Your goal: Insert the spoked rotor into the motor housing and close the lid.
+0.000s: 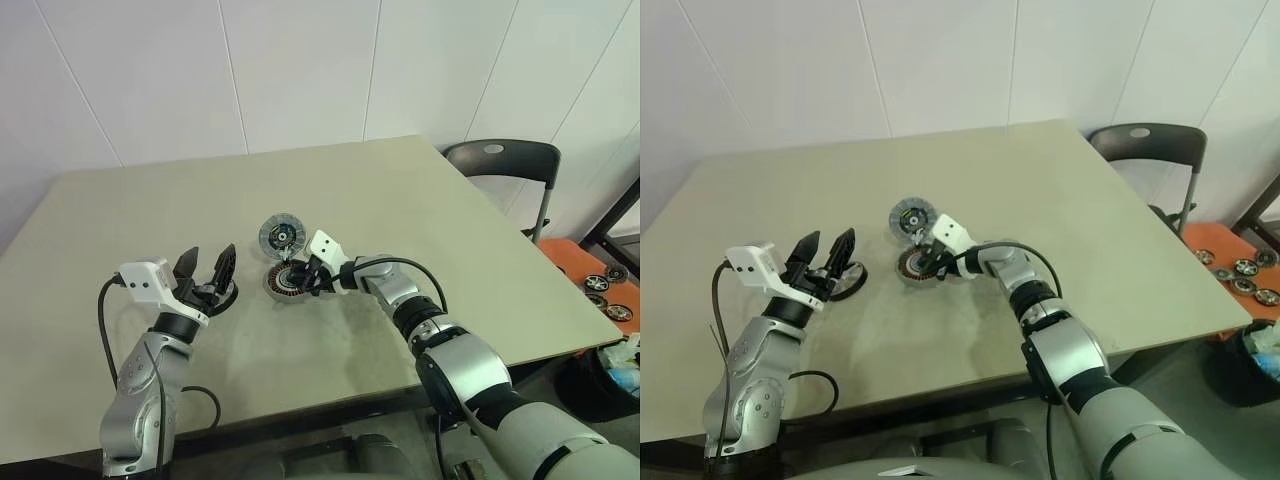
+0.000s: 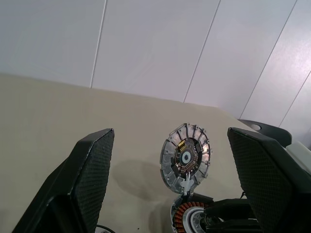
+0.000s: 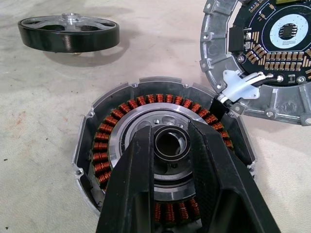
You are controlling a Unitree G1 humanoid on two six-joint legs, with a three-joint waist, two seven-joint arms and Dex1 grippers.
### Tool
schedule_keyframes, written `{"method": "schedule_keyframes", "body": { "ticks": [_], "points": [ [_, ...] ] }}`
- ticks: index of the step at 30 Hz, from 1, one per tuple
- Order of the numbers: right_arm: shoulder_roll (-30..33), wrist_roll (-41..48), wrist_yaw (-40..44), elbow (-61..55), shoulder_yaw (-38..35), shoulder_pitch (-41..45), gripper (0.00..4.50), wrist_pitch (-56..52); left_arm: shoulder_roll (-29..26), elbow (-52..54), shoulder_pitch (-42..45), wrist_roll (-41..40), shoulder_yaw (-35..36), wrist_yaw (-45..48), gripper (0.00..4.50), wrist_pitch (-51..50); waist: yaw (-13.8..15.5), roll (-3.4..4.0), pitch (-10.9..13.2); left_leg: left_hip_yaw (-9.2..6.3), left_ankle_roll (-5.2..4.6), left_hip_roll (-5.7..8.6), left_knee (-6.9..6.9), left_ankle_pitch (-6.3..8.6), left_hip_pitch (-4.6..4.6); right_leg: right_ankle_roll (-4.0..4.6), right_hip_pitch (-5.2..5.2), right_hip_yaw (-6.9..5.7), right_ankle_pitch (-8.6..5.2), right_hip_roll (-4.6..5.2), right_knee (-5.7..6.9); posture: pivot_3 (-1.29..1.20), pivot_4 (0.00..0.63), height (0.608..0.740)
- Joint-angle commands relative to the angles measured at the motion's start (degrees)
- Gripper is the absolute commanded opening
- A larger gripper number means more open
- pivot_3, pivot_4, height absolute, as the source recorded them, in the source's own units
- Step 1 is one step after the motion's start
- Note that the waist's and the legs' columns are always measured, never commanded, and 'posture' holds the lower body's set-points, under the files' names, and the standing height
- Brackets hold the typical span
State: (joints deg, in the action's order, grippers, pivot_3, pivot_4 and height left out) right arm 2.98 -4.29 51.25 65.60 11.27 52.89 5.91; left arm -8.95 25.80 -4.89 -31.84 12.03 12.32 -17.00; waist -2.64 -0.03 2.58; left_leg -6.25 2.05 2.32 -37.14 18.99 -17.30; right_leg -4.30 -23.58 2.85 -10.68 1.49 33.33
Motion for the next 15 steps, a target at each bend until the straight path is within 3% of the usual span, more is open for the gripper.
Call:
{"method": "schedule_keyframes", "body": {
  "ticks": [1,15],
  "points": [
    [-0.2,-0.43,-0.12,0.3,-0.31,0.77,0.68,0.36,-0.21,1.21,0.67,0.07,-0.17,0.17,3.99,0.48,0.0,0.0,0.0,0.0,0.0,0.0,0.0,0.0,0.0,0.04,0.0,0.0,0.03,0.0,0.0,0.0,0.0,0.74],
    [-0.8,-0.98,-3.06,1.31,-0.37,1.32,0.68,0.7,0.01,1.13,0.56,0.23,-0.85,0.15,3.99,0.47,0.02,0.0,0.0,0.0,0.0,0.0,0.0,0.0,0.0,0.03,0.0,0.0,0.04,0.0,0.0,0.0,0.0,0.74]
  ]
}}
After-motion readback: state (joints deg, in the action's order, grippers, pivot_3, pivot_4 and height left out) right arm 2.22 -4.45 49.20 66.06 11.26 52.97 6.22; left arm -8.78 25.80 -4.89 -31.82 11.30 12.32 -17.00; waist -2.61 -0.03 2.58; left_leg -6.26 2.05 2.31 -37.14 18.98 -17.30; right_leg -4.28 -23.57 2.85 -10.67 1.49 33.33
